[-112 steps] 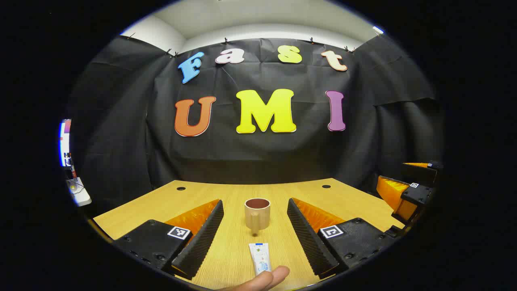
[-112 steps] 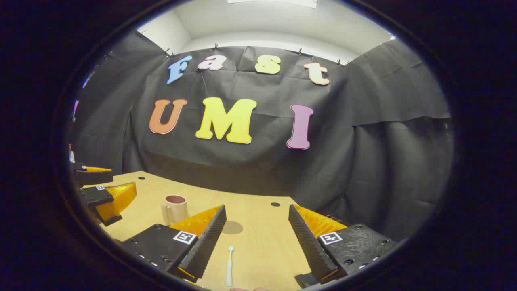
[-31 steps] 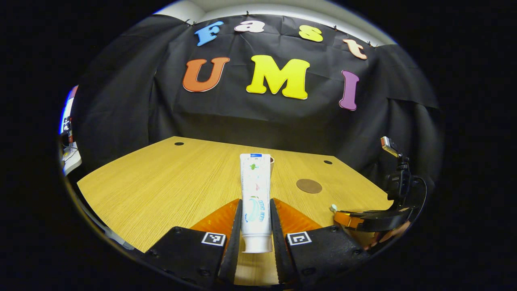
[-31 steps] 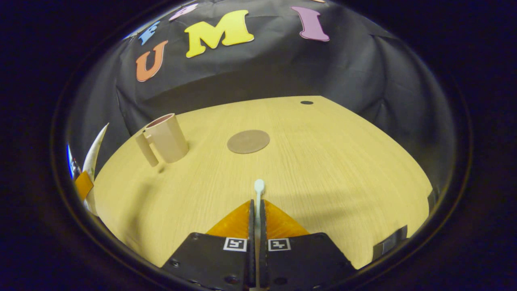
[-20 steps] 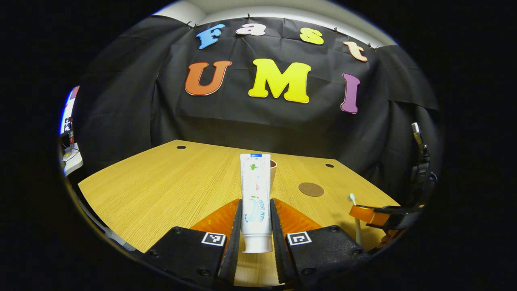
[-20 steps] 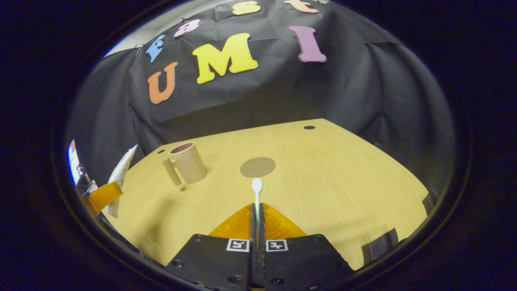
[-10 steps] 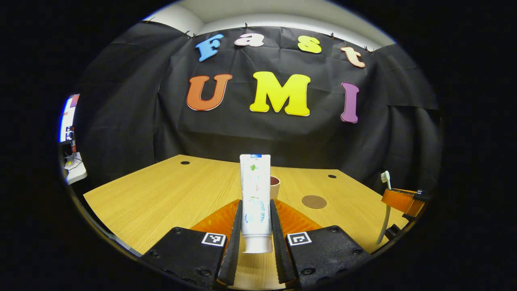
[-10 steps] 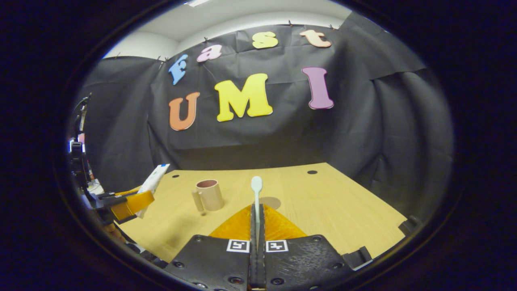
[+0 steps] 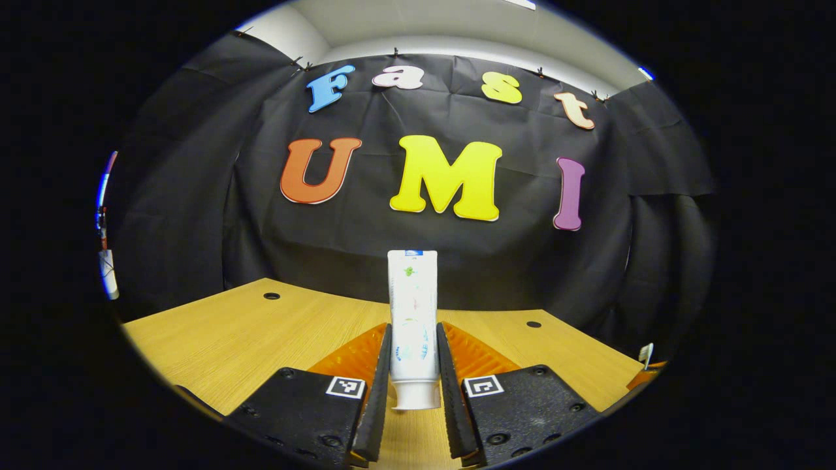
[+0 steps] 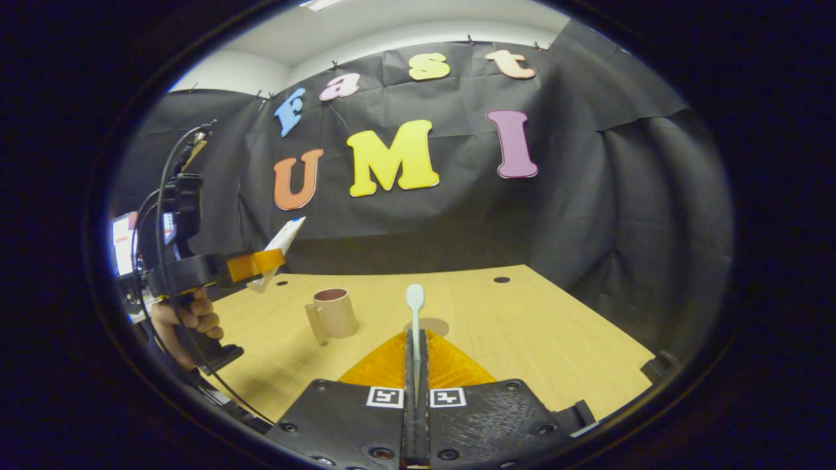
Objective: Put the toothbrush and toothpaste on the desktop into the cup, then pick up the cup and place it on the coaster on the desktop.
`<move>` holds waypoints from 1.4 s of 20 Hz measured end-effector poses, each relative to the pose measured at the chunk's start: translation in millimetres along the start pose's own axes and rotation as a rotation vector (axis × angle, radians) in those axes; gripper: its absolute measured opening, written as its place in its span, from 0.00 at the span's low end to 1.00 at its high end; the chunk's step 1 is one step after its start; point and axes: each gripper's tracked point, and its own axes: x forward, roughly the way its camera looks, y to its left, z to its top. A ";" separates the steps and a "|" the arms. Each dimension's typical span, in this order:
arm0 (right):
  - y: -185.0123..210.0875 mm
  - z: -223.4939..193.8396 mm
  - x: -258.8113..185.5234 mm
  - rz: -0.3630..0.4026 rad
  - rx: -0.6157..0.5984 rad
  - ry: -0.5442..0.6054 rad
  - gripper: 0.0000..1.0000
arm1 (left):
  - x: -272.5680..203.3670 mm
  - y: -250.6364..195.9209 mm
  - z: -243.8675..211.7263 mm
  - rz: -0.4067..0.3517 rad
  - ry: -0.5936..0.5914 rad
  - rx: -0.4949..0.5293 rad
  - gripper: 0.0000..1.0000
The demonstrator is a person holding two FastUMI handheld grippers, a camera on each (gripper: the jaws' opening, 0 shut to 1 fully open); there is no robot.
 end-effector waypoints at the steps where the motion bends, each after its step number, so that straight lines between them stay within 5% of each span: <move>1: -3.8 0.3 0.2 -0.009 -0.003 -0.002 0.00 | 16.0 0.7 2.9 -0.002 -0.019 0.000 0.45; 9: -21.9 -9.3 5.8 -0.009 0.035 0.007 0.00 | 95.9 -5.3 -35.7 -0.040 0.011 0.034 0.41; 28: -39.7 -26.5 10.9 -0.027 0.059 0.041 0.00 | 97.7 -15.0 -57.9 -0.036 0.037 0.059 0.45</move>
